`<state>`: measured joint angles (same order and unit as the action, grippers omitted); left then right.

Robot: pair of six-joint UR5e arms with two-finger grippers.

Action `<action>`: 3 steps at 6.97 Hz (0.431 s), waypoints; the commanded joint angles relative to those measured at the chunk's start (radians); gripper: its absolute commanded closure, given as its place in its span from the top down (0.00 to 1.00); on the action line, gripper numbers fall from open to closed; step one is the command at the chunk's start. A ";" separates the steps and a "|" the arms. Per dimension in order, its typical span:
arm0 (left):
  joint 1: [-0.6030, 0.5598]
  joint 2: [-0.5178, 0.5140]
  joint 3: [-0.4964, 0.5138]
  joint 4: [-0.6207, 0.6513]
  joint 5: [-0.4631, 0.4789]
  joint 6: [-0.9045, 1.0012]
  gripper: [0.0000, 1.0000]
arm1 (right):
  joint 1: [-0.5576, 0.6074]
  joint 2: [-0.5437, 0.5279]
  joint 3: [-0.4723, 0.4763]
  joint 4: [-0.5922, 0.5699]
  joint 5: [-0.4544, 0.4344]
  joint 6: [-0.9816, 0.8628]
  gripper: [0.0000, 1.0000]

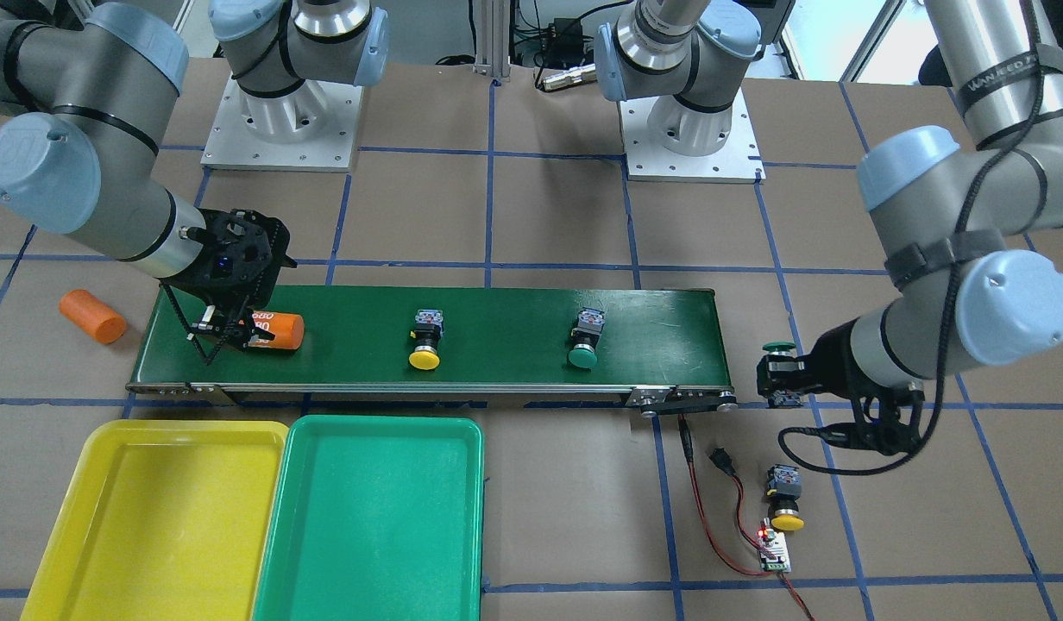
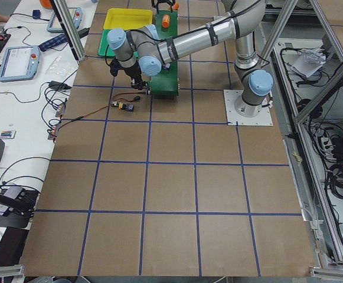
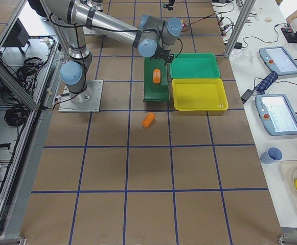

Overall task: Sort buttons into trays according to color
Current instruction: 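Set the green button on the belt while the right gripper rises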

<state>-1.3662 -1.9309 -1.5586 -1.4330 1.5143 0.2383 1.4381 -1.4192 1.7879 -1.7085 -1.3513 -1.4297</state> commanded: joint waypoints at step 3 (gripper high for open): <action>-0.094 0.096 -0.283 0.227 0.006 -0.062 0.00 | 0.008 -0.013 0.005 0.006 0.043 0.724 1.00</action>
<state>-1.4443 -1.8538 -1.7800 -1.2334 1.5184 0.1809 1.4412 -1.4272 1.7916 -1.7073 -1.3310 -0.9196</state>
